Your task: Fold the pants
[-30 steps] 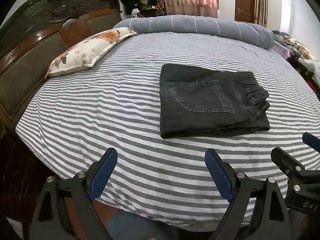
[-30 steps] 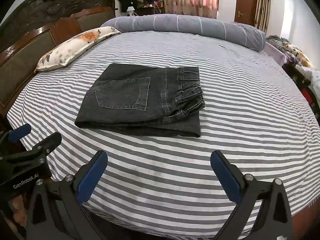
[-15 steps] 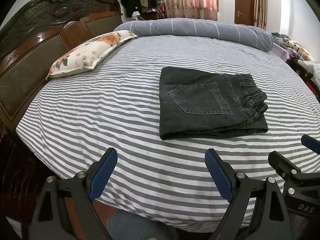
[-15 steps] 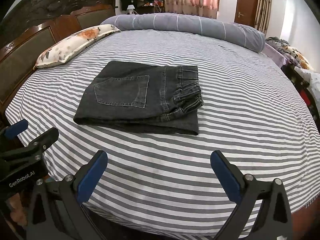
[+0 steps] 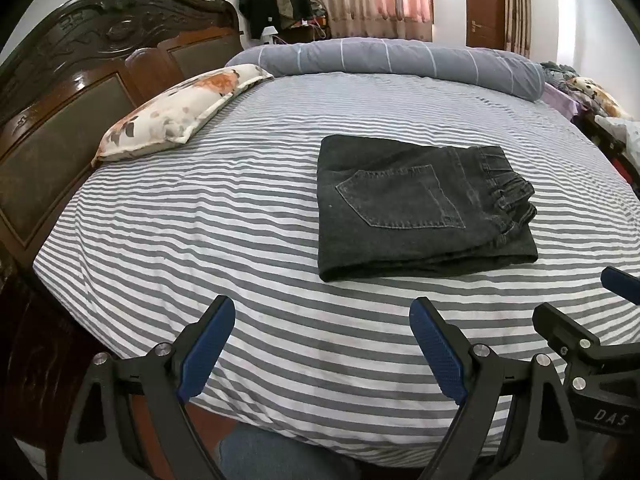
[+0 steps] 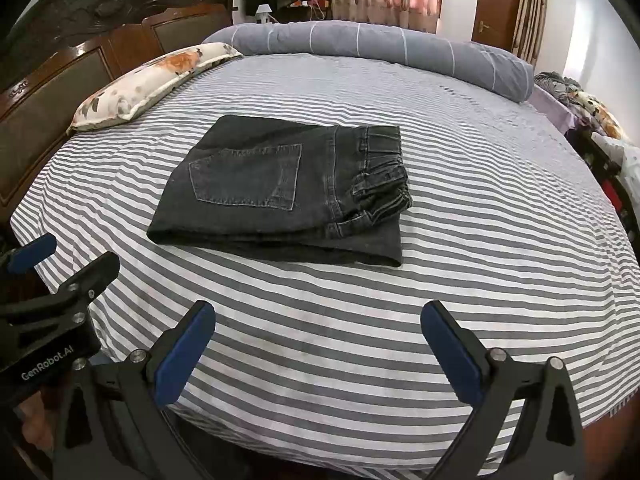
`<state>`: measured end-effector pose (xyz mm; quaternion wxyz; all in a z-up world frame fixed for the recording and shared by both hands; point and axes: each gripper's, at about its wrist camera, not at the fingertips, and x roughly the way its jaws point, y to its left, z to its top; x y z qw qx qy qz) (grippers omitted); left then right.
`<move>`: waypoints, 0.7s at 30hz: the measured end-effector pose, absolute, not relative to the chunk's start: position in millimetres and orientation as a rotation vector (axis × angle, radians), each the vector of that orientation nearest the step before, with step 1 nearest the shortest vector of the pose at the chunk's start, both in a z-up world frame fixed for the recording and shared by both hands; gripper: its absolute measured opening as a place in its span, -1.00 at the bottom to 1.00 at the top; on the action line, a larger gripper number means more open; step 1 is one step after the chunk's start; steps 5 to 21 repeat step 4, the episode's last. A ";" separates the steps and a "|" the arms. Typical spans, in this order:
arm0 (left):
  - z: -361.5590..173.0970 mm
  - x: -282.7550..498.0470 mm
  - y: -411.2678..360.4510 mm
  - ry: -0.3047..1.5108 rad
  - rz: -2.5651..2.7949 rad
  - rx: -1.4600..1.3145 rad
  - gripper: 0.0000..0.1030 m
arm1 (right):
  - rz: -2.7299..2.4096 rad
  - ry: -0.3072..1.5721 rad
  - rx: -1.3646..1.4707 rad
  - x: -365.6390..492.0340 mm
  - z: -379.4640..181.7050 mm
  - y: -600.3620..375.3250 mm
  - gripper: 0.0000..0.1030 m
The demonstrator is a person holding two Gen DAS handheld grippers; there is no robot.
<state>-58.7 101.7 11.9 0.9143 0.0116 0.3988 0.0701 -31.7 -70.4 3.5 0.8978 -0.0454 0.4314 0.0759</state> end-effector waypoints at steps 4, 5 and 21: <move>11.1 -57.8 102.5 0.820 0.136 0.021 0.73 | 0.157 0.899 -0.088 -30.0 2.6 -71.2 0.97; 11.1 -57.8 102.5 0.820 0.136 0.021 0.73 | 0.157 0.899 -0.088 -30.0 2.6 -71.2 0.97; 11.1 -57.8 102.5 0.820 0.136 0.021 0.73 | 0.157 0.899 -0.088 -30.0 2.6 -71.2 0.97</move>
